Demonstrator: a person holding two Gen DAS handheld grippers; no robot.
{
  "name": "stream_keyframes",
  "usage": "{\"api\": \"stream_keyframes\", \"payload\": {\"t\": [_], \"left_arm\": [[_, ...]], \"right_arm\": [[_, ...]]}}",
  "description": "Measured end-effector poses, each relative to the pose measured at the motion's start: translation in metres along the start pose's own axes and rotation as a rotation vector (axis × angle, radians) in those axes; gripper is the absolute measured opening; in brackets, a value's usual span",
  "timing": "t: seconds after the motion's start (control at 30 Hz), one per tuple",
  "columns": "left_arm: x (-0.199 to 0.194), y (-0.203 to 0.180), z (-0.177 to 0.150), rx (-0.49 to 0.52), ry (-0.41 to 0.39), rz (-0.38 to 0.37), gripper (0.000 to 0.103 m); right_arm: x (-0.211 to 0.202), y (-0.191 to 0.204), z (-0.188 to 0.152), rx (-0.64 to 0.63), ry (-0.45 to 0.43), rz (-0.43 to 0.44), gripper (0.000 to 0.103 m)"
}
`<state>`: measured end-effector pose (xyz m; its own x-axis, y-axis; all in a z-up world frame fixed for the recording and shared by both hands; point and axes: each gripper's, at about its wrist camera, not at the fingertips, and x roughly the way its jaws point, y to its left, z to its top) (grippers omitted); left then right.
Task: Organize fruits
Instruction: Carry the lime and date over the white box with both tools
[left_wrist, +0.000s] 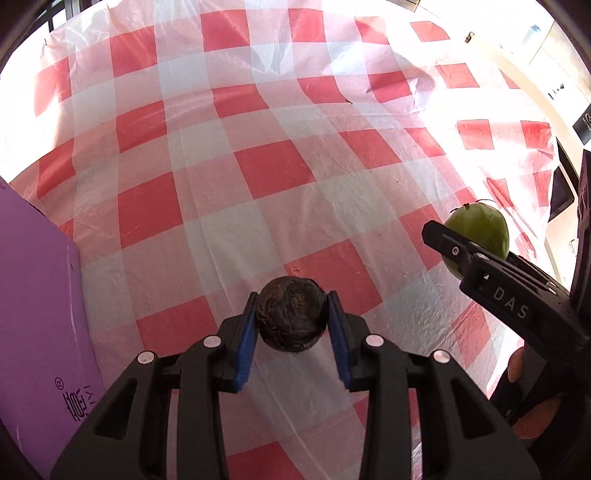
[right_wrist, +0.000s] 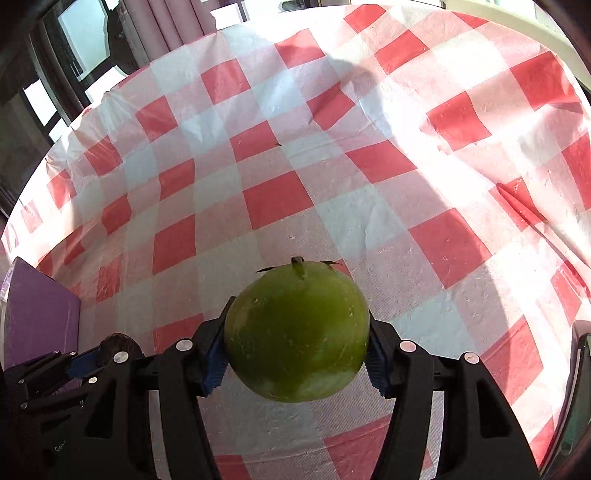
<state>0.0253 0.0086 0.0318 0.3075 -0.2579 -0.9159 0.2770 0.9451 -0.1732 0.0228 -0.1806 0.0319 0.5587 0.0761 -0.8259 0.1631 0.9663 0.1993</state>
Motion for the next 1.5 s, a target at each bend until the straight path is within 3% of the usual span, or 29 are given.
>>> {"api": "stream_keyframes", "payload": {"t": [0.2, 0.33, 0.43, 0.53, 0.73, 0.93, 1.07, 1.3, 1.5], "left_arm": [[-0.044, -0.010, -0.018, 0.096, -0.030, -0.125, 0.036], [-0.093, -0.002, -0.023, 0.128, -0.130, -0.211, 0.036], [-0.135, 0.019, -0.024, 0.110, -0.222, -0.246, 0.036], [-0.168, 0.050, -0.023, 0.072, -0.306, -0.249, 0.036], [-0.206, 0.136, -0.027, -0.054, -0.387, -0.151, 0.036], [-0.196, 0.209, -0.023, -0.108, -0.330, -0.047, 0.036], [-0.167, 0.236, -0.015, -0.069, -0.242, 0.017, 0.036], [-0.113, 0.255, -0.004, 0.056, -0.045, 0.065, 0.036], [-0.084, 0.260, 0.003, 0.121, 0.074, 0.053, 0.036]], "right_arm": [[-0.058, 0.001, -0.037, 0.090, -0.017, -0.033, 0.059], [-0.098, 0.025, -0.050, 0.119, -0.073, -0.015, 0.059], [-0.125, 0.057, -0.053, 0.065, -0.114, 0.009, 0.059], [-0.144, 0.094, -0.053, 0.005, -0.150, 0.049, 0.059], [-0.164, 0.184, -0.058, -0.197, -0.159, 0.156, 0.059], [-0.160, 0.262, -0.069, -0.429, -0.089, 0.250, 0.059], [-0.143, 0.310, -0.088, -0.621, 0.034, 0.291, 0.059], [-0.097, 0.369, -0.143, -0.927, 0.229, 0.255, 0.059], [-0.075, 0.402, -0.180, -1.165, 0.314, 0.186, 0.059]]}}
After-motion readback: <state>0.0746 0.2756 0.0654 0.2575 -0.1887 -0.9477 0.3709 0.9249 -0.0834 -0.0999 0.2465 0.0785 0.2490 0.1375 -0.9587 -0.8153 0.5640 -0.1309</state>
